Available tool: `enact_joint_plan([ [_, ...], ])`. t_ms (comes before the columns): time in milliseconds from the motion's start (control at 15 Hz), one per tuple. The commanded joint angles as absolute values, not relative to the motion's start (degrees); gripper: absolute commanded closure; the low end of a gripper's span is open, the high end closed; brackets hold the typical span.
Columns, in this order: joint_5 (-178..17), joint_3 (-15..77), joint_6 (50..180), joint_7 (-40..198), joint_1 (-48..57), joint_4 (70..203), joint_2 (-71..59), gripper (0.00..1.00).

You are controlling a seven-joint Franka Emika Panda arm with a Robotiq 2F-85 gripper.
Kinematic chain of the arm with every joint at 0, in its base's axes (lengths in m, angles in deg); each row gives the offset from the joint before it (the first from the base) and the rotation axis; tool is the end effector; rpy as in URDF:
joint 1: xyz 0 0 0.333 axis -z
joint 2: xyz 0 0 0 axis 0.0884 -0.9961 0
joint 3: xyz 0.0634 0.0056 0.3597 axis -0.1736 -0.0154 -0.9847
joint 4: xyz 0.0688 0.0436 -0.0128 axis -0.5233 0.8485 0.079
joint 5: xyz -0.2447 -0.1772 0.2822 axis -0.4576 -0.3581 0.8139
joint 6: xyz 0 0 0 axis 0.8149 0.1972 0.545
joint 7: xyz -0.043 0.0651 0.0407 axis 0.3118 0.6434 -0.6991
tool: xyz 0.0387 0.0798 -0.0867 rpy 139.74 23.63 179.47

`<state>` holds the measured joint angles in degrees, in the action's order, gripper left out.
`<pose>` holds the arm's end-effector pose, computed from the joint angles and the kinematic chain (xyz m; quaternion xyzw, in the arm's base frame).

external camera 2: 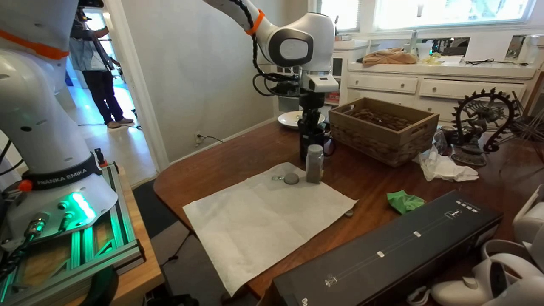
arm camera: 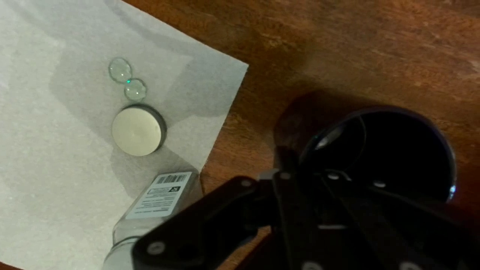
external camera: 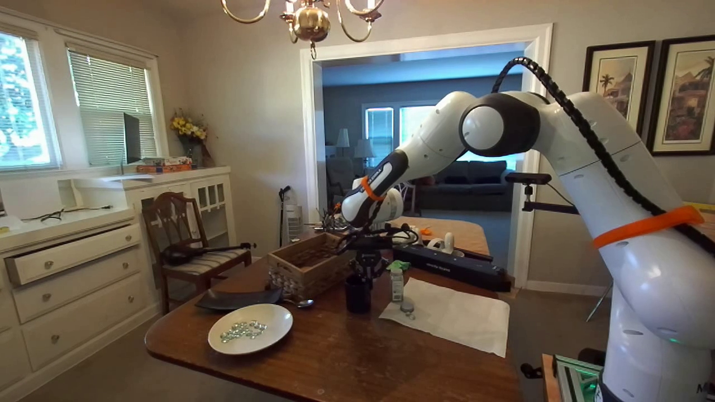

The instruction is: Move the black cup to the right then pour the glass beads on the plate into it

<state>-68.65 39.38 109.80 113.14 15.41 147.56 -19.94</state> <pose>0.6392 -0.2482 0.2678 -0.8391 0.5434 0.0265 0.0006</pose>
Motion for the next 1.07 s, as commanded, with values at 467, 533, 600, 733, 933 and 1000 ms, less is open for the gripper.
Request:
enact_joint_plan([
  [467, -74.2, 40.9, 115.5, 113.7, 10.4, 152.5, -16.7, 0.12],
  [533, -76.3, 41.5, 117.3, 114.2, 9.4, 153.8, -16.0, 0.04],
  [600, -79.4, 43.0, 121.5, 116.8, 7.5, 155.7, -15.4, 0.01],
  [733, -85.8, 45.7, 127.5, 120.9, 4.2, 158.4, -15.0, 0.0],
  [933, -92.3, 46.8, 132.2, 120.1, 2.1, 161.6, -14.5, 0.0],
  [1000, -92.7, 45.9, 135.0, 117.7, 2.4, 163.8, -13.4, 0.0],
])
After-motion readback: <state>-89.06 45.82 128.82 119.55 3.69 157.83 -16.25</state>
